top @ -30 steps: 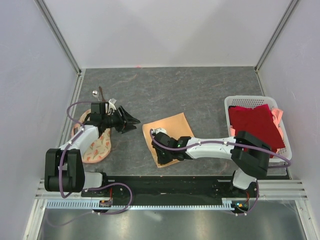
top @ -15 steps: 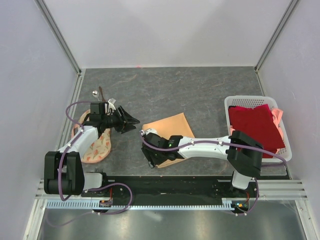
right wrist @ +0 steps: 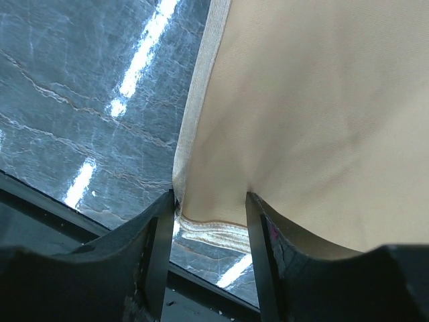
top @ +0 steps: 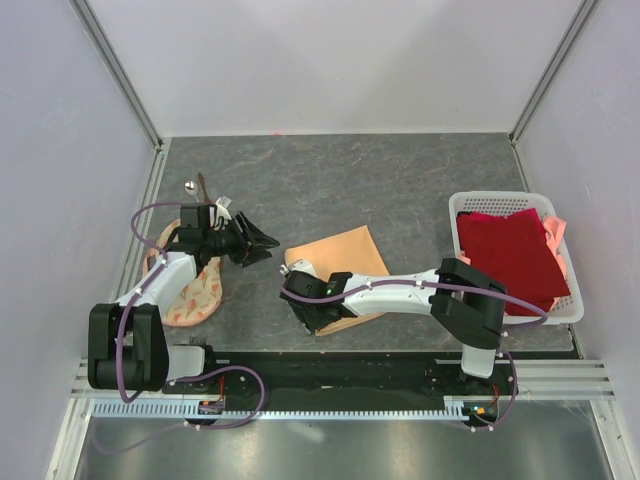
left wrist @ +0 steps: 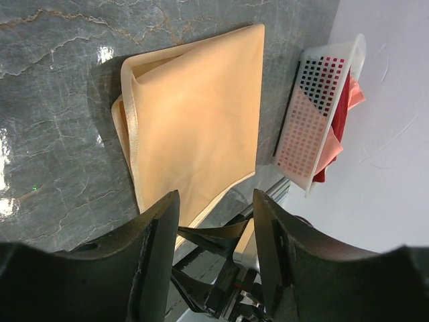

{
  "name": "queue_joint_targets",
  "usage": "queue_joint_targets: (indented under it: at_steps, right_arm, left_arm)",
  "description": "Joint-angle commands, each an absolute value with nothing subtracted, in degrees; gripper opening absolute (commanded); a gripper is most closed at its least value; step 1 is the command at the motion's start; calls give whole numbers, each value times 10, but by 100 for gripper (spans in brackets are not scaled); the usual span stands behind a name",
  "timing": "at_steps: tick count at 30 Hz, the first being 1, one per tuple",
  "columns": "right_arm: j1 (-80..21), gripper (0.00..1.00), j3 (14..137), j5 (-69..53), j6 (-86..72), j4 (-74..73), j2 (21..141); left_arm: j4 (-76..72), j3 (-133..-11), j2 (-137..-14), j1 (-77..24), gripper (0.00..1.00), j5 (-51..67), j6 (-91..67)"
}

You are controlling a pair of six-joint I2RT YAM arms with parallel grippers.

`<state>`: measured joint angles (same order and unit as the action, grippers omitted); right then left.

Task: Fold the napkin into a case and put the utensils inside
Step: Pick up the lower triangle-folded napkin from the center of the board.

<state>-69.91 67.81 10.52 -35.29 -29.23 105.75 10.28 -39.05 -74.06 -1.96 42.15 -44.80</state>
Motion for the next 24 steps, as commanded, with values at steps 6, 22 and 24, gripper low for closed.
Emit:
queue_joint_targets:
  at_steps: [6,22,24]
  right_arm:
    - [-708,54,662,132,-363,-294,1094]
    - [-724,5,684,188,-383,-324,1146]
    - [-721,0,680,178,-384,-301,1123]
  left_arm:
    - [100,-395,-726,-9,55,425,-424]
    - [102,-394,-728,-1,55,428,-421]
    - [102,-395,-732,-1,55,429,-420]
